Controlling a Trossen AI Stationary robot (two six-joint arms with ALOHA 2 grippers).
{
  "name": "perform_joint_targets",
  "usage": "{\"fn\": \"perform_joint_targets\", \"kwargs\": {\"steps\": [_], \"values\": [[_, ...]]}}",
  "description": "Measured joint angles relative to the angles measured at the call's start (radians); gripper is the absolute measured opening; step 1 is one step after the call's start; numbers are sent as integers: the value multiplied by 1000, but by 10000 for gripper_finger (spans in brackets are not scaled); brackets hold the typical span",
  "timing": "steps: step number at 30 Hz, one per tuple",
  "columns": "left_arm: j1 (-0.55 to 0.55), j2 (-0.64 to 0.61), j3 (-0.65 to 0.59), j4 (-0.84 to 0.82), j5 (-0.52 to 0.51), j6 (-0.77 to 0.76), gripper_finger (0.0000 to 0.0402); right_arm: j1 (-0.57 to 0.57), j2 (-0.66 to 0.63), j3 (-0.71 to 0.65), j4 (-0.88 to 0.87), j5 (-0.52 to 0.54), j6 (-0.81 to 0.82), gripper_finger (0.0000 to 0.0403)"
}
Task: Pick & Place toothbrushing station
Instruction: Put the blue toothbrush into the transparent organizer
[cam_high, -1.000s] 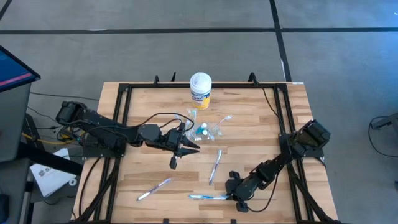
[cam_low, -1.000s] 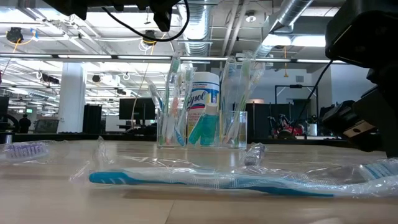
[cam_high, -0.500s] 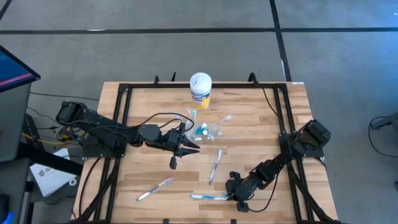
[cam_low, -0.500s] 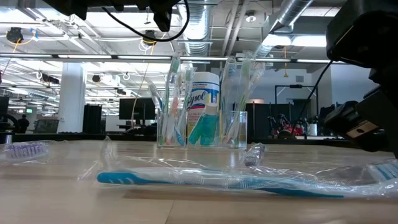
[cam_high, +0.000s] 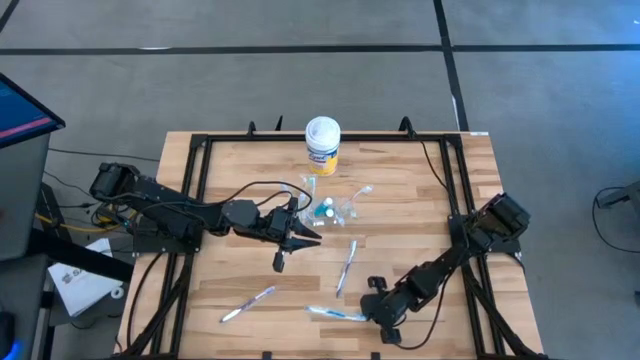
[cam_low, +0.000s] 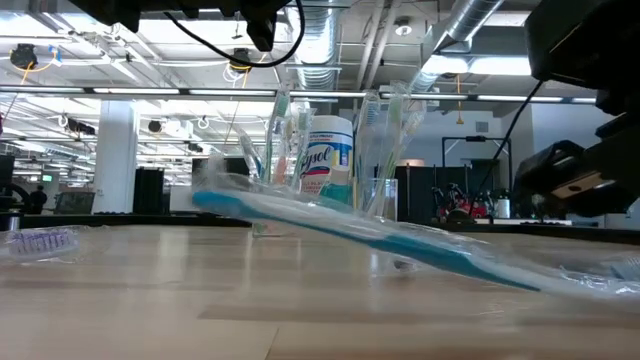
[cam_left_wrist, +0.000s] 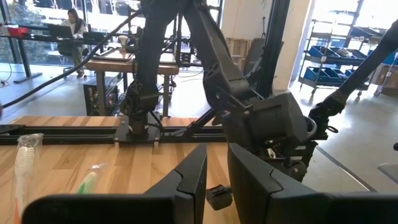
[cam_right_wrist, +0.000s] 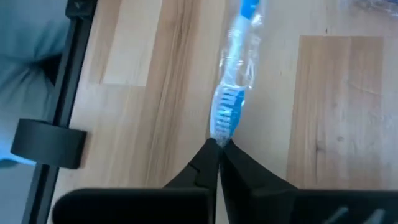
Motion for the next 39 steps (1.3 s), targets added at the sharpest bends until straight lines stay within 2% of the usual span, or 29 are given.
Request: {"fn": "perform_joint_targets", "kwargs": {"steps": [5,9,28,39], "values": [[0,0,0,-2,0,0,58,-19,1,48,-83,-7,-33,7],[0,0,0,-3,0,0,58,-30,3,110,-232,4,-69,2],[0,0,0,-33,15,-135,58,-30,1,519,-1005,336,-91,1],[0,0,0,-33,15,-291,58,-31,-1,740,-1284,464,-115,0]]}}
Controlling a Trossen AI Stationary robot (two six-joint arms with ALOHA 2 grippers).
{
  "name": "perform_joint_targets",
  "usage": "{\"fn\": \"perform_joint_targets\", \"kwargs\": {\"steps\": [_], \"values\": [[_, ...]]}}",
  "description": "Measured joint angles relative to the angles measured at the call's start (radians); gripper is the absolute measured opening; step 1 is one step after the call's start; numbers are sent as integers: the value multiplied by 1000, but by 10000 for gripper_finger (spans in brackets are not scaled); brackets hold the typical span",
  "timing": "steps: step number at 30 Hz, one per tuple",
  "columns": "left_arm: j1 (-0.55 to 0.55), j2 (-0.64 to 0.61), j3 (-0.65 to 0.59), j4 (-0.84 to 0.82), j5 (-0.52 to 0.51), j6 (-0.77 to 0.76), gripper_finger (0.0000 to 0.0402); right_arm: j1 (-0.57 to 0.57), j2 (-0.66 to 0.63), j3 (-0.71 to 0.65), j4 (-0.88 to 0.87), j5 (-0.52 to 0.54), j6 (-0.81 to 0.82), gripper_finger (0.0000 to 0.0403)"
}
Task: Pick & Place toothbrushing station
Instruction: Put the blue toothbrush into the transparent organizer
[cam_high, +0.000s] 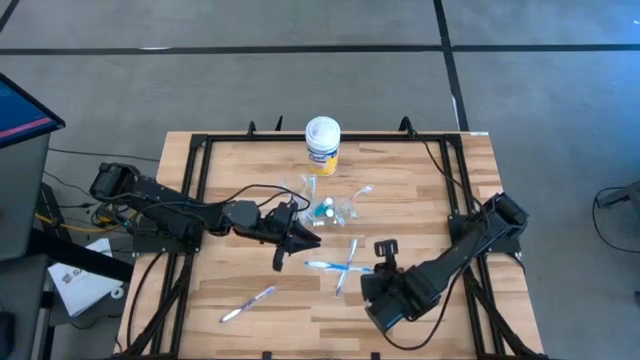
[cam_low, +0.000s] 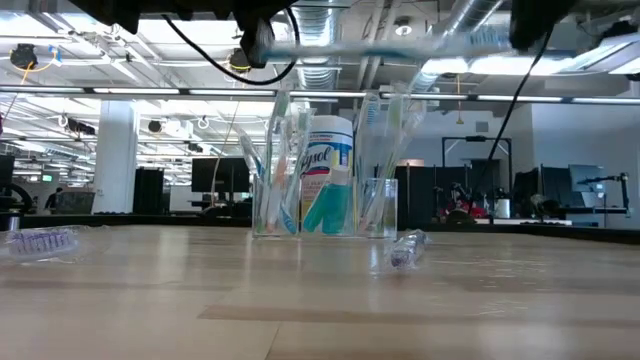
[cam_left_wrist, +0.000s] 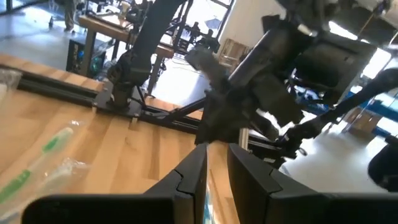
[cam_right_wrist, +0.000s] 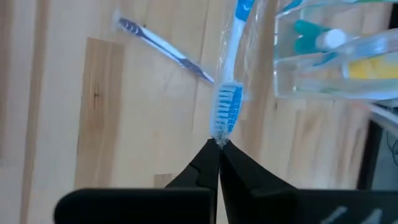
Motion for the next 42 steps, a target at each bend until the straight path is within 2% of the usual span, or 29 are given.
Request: {"fn": "perform_joint_targets", "kwargs": {"steps": [6,9,17,23,33,42], "values": [[0,0,0,-15,2,-131,58,-1,-2,97,-81,23,-28,0],[1,0,0,-65,37,-191,65,-3,-2,126,-82,25,-67,0],[2,0,0,-116,176,-368,109,-21,-2,142,-77,23,-107,0],[2,0,0,-186,185,-463,142,-32,-2,142,-74,22,-123,0],[2,0,0,-209,276,-502,168,-36,-2,142,-74,21,-133,0],[1,0,0,-284,299,-494,141,-36,-1,142,-75,21,-148,0]]}}
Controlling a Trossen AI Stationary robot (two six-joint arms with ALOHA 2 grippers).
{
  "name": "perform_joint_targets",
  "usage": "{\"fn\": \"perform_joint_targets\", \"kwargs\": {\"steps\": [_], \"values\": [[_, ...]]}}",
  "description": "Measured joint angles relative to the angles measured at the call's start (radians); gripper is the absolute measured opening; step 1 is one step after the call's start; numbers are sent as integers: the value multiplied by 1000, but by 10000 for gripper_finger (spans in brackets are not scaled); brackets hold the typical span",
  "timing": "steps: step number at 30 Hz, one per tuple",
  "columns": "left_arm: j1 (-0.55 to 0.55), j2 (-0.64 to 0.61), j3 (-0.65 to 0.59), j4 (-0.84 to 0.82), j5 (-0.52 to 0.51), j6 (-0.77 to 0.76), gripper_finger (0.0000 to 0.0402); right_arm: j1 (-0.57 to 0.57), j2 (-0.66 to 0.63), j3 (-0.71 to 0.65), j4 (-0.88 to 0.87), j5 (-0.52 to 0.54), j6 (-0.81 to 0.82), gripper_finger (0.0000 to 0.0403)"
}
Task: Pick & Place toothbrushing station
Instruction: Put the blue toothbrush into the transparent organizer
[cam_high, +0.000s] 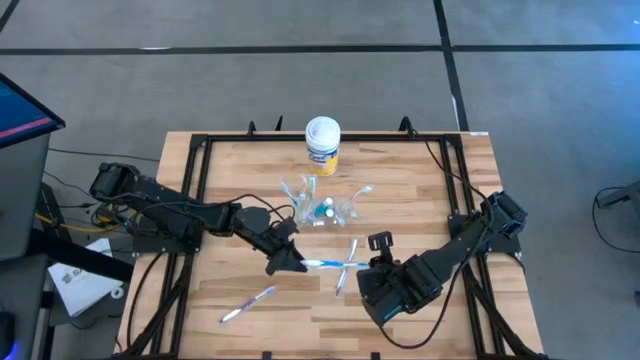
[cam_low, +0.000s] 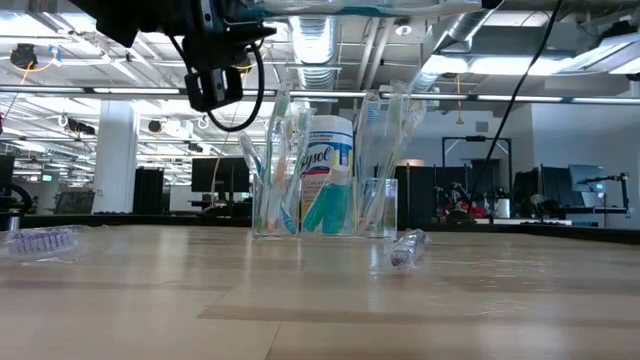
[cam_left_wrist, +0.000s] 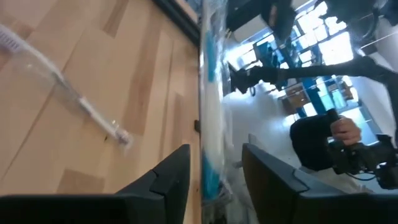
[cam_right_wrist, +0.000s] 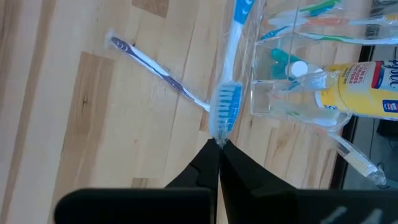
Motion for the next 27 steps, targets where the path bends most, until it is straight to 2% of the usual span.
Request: {"fn": "perform_joint_targets", "kwargs": {"steps": [4,11,27], "values": [[0,0,0,-5,-2,5,104,0,0,0,0,0,0,0],[0,0,0,-5,-9,59,12,0,0,0,13,-4,-2,0],[-18,0,0,-4,-107,112,4,3,0,-1,-23,-34,52,24]]}}
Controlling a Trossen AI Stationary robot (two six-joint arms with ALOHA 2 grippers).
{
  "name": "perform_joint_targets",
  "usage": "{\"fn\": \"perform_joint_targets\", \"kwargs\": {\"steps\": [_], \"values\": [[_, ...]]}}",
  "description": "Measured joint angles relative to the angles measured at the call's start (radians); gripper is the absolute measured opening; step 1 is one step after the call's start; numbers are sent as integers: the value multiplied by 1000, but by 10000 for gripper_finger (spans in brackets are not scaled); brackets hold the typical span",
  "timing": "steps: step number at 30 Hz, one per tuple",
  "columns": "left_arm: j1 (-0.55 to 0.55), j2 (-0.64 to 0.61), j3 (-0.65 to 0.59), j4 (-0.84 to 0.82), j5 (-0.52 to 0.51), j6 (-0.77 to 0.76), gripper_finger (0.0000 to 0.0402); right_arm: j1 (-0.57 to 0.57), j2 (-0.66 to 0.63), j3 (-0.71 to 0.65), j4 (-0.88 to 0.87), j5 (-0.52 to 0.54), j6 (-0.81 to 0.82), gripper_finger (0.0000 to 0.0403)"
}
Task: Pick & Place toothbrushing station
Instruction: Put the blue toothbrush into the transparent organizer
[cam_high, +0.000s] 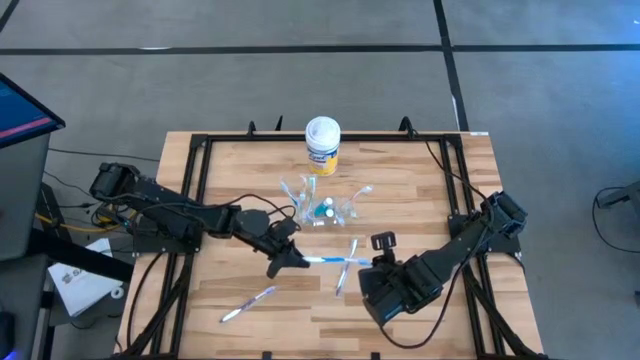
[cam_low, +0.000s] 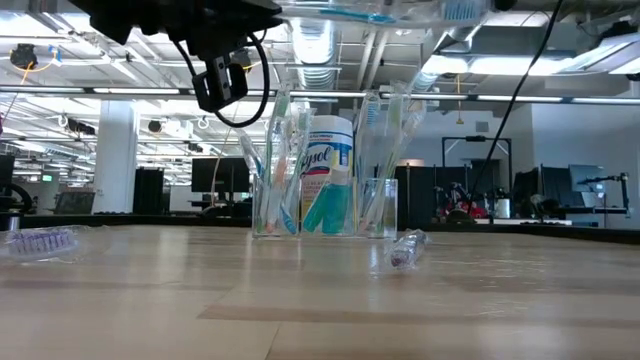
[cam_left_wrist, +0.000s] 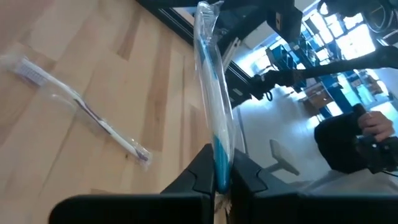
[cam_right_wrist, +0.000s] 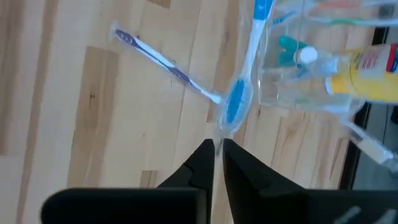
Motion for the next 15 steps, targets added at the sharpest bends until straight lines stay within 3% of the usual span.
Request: {"fn": "perform_joint_targets", "kwargs": {"steps": [7,15], "values": [[-33,0,0,3,-77,35,3,0,-6,0,-59,2,103,53],[-103,-11,1,46,-249,130,3,23,-15,88,-122,7,231,67]]}}
